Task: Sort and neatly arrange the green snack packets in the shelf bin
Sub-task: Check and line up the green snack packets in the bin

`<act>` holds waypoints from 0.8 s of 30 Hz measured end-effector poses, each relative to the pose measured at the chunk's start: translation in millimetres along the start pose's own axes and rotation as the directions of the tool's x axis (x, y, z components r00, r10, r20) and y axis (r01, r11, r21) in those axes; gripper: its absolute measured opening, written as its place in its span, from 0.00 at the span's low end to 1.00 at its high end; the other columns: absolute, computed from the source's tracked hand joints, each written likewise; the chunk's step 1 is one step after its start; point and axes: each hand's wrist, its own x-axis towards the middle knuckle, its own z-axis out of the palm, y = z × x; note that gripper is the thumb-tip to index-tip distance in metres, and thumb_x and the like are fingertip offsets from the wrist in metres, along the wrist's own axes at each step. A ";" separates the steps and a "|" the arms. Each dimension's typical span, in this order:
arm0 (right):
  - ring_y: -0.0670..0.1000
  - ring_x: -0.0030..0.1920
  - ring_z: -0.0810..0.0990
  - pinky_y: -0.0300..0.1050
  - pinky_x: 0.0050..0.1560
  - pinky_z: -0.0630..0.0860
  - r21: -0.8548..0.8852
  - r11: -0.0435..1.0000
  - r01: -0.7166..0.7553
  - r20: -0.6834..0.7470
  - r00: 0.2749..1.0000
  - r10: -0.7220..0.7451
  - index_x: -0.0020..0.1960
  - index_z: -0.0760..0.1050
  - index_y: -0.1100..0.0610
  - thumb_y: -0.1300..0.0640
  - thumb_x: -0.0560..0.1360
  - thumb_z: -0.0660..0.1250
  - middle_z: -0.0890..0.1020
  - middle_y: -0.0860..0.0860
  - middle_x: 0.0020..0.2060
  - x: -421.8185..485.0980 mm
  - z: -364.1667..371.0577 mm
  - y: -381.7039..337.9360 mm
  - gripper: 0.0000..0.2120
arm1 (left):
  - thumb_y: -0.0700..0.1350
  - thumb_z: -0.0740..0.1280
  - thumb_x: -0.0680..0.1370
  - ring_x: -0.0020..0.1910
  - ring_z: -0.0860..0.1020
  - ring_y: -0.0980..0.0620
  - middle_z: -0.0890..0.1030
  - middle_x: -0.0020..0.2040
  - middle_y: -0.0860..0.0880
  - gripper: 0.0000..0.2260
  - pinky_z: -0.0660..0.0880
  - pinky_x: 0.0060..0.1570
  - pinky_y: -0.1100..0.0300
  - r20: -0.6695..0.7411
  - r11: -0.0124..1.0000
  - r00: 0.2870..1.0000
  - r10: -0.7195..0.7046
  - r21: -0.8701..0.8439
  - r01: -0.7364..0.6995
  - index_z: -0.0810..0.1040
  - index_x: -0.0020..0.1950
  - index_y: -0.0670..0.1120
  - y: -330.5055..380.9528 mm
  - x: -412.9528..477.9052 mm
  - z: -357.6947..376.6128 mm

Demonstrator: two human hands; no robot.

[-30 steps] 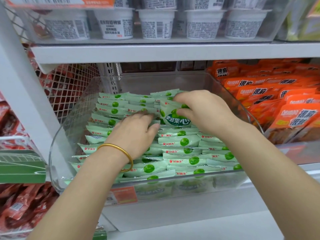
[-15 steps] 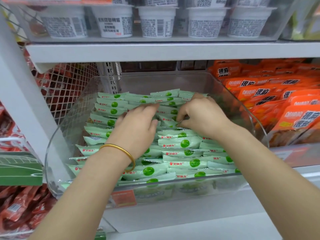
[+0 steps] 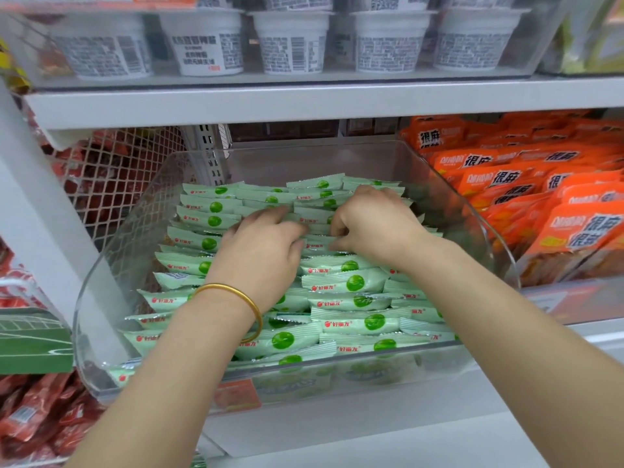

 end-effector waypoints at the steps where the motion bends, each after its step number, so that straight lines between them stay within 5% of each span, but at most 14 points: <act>1: 0.53 0.56 0.71 0.45 0.51 0.61 -0.001 1.000 0.008 0.013 1.000 -0.008 0.38 0.71 0.46 0.47 0.73 0.69 0.67 0.43 0.31 0.5 -1.9 0.4 0.09 | 0.48 0.58 0.80 0.72 0.61 0.47 0.63 0.74 0.50 0.15 0.60 0.69 0.51 -0.005 1.000 1.000 -0.004 -0.015 0.004 0.73 0.66 0.56 -0.6 -0.1 -0.9; 5: 0.50 0.54 0.74 0.44 0.55 0.67 0.081 0.997 -0.016 -0.057 0.998 0.021 0.44 0.82 0.47 0.47 0.71 0.71 0.81 0.45 0.41 -0.6 -6.7 9.3 0.06 | 0.47 0.59 0.80 0.72 0.61 0.46 0.64 0.74 0.49 0.15 0.61 0.69 0.51 0.001 1.000 1.000 0.003 -0.023 -0.002 0.74 0.65 0.57 -1.5 0.1 -1.8; 11: 0.49 0.50 0.78 0.44 0.55 0.72 0.107 0.994 -0.022 -0.008 1.000 0.023 0.45 0.83 0.49 0.48 0.71 0.71 0.83 0.45 0.43 1.3 -8.0 12.1 0.06 | 0.47 0.58 0.80 0.72 0.60 0.46 0.64 0.73 0.48 0.15 0.61 0.69 0.52 0.025 1.000 1.000 -0.006 -0.027 0.007 0.75 0.64 0.58 -1.6 -1.1 -3.0; 15: 0.50 0.50 0.79 0.49 0.53 0.76 0.221 0.973 -0.064 -0.169 0.980 0.103 0.44 0.84 0.52 0.54 0.72 0.71 0.84 0.45 0.43 5.2 -18.2 21.9 0.04 | 0.44 0.59 0.80 0.71 0.62 0.45 0.66 0.72 0.46 0.16 0.61 0.69 0.51 -0.012 0.998 1.000 -0.010 -0.066 0.009 0.74 0.66 0.54 -3.5 0.4 -4.8; 20: 0.52 0.58 0.69 0.45 0.54 0.66 -0.033 0.997 -0.072 -0.077 0.995 0.069 0.48 0.81 0.49 0.51 0.73 0.69 0.81 0.48 0.47 12.4 -2.4 9.7 0.05 | 0.40 0.59 0.79 0.70 0.62 0.45 0.67 0.71 0.46 0.16 0.62 0.68 0.51 -0.035 0.998 0.999 0.010 -0.056 -0.012 0.78 0.62 0.53 -7.8 1.9 -4.6; 24: 0.52 0.59 0.69 0.46 0.53 0.63 -0.052 0.994 -0.092 -0.056 0.994 0.089 0.45 0.79 0.50 0.55 0.74 0.68 0.80 0.49 0.50 17.6 -2.1 6.1 0.02 | 0.38 0.58 0.78 0.70 0.62 0.44 0.67 0.72 0.46 0.18 0.62 0.68 0.49 -0.012 0.999 1.000 0.010 -0.036 -0.010 0.77 0.63 0.55 -8.8 2.8 -3.3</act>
